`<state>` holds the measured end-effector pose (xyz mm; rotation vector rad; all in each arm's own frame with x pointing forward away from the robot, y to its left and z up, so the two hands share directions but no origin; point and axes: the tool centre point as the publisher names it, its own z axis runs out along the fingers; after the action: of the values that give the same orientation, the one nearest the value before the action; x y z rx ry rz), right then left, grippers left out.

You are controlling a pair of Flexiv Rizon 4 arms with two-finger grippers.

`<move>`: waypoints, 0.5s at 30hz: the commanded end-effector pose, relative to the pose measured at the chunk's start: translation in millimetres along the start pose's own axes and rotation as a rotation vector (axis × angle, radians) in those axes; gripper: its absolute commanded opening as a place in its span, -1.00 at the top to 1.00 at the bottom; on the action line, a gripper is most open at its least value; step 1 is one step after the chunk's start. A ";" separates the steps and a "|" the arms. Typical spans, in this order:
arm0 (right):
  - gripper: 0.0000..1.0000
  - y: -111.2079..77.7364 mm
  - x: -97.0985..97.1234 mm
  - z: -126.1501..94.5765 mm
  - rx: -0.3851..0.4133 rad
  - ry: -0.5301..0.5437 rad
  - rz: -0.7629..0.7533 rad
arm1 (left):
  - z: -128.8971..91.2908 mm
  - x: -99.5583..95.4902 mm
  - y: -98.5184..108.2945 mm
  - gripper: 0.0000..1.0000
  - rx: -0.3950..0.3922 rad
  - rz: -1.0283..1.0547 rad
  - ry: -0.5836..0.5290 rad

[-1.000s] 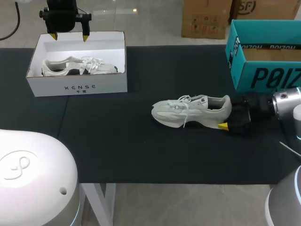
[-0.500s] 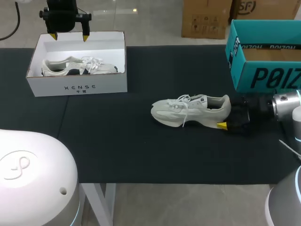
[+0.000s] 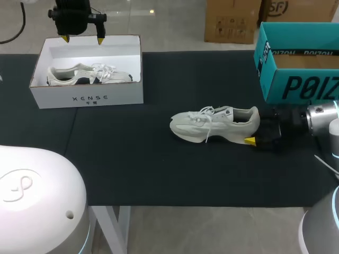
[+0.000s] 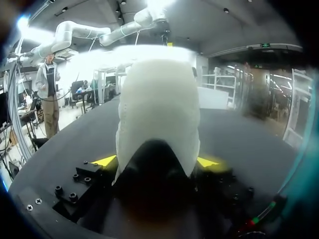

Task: Take the shoe out of the shoebox, open the shoe tongue, remove and reinsert the insole, then place the shoe into the shoebox

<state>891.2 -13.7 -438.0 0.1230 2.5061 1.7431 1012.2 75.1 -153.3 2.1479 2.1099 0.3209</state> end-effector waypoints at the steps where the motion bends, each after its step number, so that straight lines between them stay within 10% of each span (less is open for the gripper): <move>1: 1.00 -5.5 -2.0 6.2 0.003 0.002 0.001 | 3.3 -34.2 -1.2 -1.00 0.007 0.056 0.016; 15: 1.00 -5.5 -2.0 6.2 0.003 0.002 0.001 | 7.5 -162.2 -49.4 -1.00 0.121 0.199 -0.058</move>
<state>891.4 -13.4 -438.1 0.1215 2.5066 1.7438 969.4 -57.7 -180.6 2.3847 1.9370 0.1307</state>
